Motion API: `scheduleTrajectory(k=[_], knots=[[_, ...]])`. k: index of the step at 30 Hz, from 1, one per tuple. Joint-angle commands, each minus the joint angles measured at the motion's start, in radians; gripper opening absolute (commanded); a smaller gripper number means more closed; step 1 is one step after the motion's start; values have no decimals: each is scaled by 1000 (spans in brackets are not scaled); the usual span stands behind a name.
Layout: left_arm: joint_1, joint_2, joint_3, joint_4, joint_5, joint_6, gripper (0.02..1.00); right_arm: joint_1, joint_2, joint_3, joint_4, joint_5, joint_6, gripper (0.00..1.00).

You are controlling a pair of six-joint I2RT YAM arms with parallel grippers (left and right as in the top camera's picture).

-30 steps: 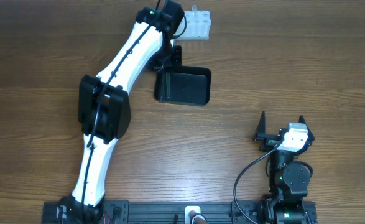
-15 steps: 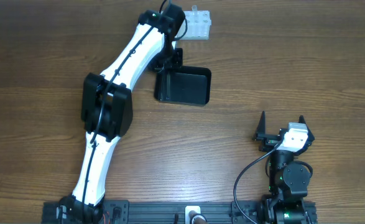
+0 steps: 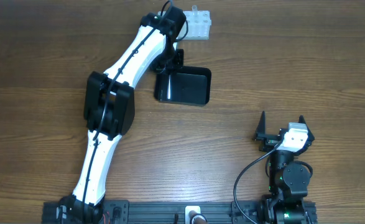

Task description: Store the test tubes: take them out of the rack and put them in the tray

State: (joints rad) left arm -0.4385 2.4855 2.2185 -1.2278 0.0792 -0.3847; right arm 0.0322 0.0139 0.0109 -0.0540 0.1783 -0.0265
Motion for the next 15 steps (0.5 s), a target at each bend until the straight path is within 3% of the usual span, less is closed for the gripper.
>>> scheduleTrajectory(k=[1,12,15], knots=[[-3,21,13,10,-2,18,75,-5,-9,-5,-4,-5,3,993],[-3,36,13,10,-1,18,84,-5,-9,-5,-4,-5,3,991],[-3,36,13,10,-1,18,174,-5,-9,-5,-4,-5,3,991]])
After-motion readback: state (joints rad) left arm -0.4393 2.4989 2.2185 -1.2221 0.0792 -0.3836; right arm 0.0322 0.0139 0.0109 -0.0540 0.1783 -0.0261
